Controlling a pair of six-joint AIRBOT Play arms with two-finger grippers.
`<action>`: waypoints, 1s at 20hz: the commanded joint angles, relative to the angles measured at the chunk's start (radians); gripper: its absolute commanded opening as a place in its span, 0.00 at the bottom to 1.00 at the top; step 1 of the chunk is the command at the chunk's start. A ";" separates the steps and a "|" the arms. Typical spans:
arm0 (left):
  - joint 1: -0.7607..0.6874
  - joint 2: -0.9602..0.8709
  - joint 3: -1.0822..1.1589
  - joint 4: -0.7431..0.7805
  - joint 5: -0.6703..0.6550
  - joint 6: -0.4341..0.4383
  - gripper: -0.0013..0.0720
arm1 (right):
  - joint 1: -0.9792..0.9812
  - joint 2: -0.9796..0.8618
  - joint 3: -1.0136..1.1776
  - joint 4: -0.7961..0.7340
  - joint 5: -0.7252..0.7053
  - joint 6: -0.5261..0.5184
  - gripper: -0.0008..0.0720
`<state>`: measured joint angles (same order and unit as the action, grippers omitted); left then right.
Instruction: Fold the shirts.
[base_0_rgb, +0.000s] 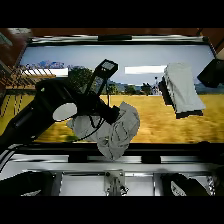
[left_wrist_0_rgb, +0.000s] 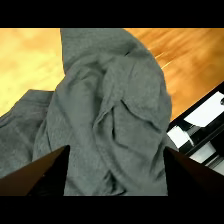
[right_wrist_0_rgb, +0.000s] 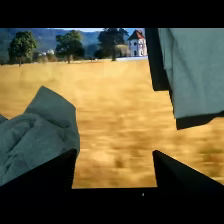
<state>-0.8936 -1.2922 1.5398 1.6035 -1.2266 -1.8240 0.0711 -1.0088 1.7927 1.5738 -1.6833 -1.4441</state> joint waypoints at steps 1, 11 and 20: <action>0.077 0.029 -0.032 0.032 -0.099 -0.014 1.00 | 0.001 -0.003 -0.015 -0.005 -0.113 -0.003 0.94; 0.734 0.315 -0.697 -0.228 -0.058 0.117 1.00 | 0.001 -0.003 -0.712 0.346 0.201 -0.008 0.93; 0.661 0.113 -0.887 -0.512 0.321 0.197 1.00 | 0.002 -0.105 -0.952 0.494 0.423 0.010 0.93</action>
<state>-0.2054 -1.1160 0.6827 1.1759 -1.0294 -1.6409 0.0719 -1.0718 0.8993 1.9835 -1.3247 -1.4334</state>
